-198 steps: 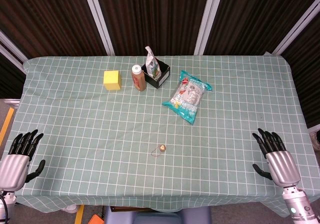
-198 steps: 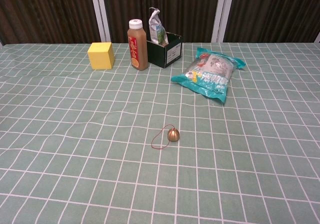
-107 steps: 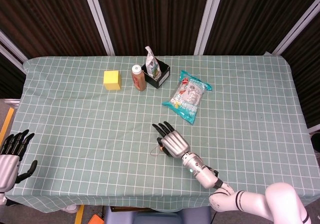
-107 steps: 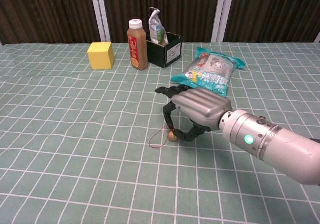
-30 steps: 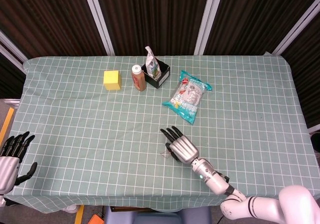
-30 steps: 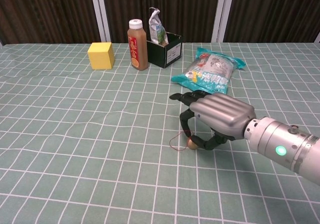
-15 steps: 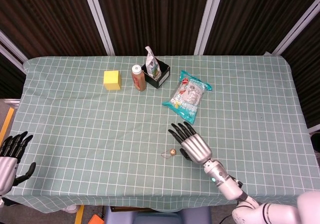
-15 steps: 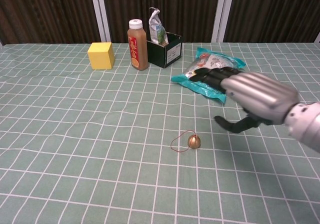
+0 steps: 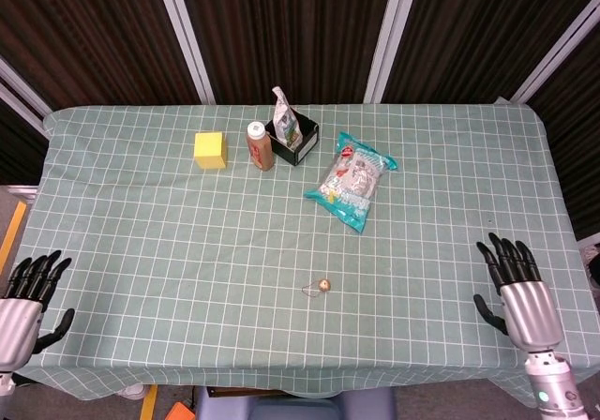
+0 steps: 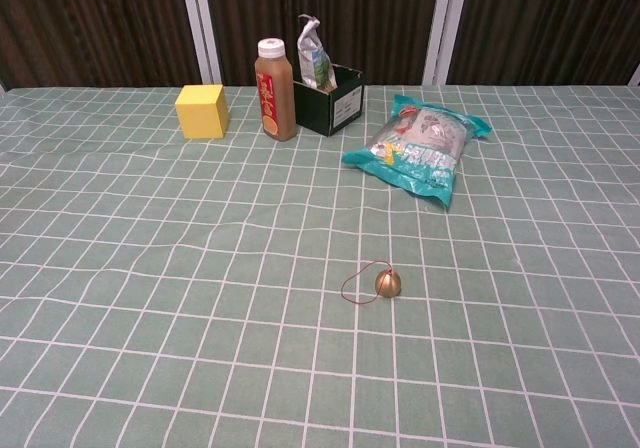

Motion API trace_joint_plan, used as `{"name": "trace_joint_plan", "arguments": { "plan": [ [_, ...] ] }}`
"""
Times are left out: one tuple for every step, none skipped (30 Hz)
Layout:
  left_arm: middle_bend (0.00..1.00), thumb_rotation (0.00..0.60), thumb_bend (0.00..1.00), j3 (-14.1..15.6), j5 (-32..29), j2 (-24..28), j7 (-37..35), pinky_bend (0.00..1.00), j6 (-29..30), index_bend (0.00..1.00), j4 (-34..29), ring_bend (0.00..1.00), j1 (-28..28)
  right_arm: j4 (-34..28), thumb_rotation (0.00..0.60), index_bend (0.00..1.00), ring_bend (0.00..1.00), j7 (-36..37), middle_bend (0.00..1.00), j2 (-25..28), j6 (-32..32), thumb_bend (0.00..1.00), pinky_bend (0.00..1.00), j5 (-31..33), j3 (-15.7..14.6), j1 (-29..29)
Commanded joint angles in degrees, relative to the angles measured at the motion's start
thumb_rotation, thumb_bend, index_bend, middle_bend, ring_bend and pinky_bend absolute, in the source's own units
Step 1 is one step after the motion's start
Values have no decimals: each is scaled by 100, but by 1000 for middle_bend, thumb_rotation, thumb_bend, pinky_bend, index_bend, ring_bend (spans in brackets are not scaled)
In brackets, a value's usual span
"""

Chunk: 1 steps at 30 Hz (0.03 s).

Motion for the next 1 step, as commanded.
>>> {"name": "trace_joint_plan", "arguments": {
  "plan": [
    [0, 600, 414, 51, 86, -42, 101, 5, 16, 0, -25, 0, 16, -36, 600, 0, 0, 173, 0, 269, -164, 399, 0, -168, -83, -108]
  ]
}}
